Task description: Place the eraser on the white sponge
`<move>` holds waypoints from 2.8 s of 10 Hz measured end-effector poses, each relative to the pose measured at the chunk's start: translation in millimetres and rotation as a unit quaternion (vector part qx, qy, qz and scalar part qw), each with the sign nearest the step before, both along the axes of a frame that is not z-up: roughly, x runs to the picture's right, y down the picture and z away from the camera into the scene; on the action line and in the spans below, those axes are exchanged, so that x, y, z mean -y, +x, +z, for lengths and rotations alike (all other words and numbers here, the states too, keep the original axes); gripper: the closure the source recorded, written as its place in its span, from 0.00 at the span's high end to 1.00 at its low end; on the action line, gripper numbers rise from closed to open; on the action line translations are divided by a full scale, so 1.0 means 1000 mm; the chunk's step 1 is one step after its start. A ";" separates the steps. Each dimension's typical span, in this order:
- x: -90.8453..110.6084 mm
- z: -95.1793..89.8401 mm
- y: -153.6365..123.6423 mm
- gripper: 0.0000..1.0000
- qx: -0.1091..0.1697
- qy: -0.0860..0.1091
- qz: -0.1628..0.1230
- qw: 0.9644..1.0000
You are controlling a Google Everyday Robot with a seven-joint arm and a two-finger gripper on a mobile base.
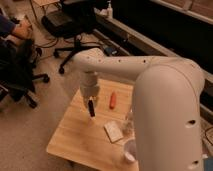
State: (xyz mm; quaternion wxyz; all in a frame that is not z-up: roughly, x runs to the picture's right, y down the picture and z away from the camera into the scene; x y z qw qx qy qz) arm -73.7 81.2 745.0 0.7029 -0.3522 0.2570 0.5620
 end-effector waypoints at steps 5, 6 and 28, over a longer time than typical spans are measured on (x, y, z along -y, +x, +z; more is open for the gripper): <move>0.006 -0.017 0.040 0.00 -0.091 0.000 -0.026 0.996; 0.000 -0.020 0.052 0.00 -0.115 -0.006 -0.033 0.993; -0.145 -0.067 0.083 0.00 -0.293 -0.029 -0.146 0.945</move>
